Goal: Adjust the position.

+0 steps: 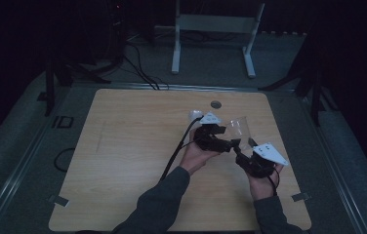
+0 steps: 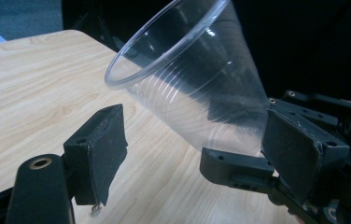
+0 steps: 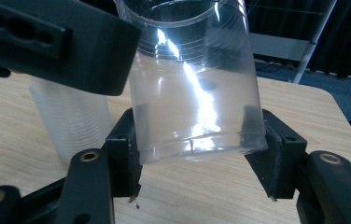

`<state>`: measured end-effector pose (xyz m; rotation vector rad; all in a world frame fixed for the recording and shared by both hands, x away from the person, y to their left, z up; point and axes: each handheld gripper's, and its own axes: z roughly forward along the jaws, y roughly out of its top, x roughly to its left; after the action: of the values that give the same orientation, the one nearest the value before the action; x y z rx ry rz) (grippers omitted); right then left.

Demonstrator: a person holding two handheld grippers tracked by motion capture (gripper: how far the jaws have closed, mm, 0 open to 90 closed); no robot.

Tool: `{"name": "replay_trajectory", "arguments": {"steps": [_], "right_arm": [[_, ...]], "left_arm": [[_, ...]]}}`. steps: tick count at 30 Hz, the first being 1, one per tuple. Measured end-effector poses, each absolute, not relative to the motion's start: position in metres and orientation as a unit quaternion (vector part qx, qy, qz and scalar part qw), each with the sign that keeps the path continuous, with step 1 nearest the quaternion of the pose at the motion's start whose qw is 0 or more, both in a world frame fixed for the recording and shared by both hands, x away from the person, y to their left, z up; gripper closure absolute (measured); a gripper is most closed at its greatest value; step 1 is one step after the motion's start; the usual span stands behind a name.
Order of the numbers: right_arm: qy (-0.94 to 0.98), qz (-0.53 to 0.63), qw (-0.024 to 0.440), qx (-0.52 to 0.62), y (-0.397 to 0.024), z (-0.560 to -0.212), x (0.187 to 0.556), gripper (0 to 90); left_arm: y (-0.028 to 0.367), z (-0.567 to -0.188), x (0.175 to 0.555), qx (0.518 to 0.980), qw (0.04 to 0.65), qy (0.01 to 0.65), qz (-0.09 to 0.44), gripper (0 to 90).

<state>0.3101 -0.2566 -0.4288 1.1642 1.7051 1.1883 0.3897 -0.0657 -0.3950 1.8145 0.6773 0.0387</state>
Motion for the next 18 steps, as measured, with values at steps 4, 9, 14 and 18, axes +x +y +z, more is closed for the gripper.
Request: {"name": "replay_trajectory", "arguments": {"steps": [4,9,14,18], "right_arm": [[0.662,0.467,0.373,0.452,-0.2562,-0.4286,0.3092,42.0],[0.658,0.472,0.376,0.449,-0.255,-0.4294,0.3077,42.0],[0.655,0.478,0.38,0.446,-0.2541,-0.4298,0.307,42.0],[0.653,0.481,0.382,0.443,-0.2539,-0.4302,0.3068,42.0]], "left_arm": [[-0.0674,-0.3943,0.3906,0.767,0.572,0.292,0.011,20.9],[-0.0683,-0.3933,0.3919,0.759,0.581,0.293,0.002,20.5],[-0.0689,-0.3926,0.3936,0.75,0.592,0.296,-0.008,20.3],[-0.0709,-0.3924,0.3959,0.747,0.595,0.297,-0.02,19.8]]}}
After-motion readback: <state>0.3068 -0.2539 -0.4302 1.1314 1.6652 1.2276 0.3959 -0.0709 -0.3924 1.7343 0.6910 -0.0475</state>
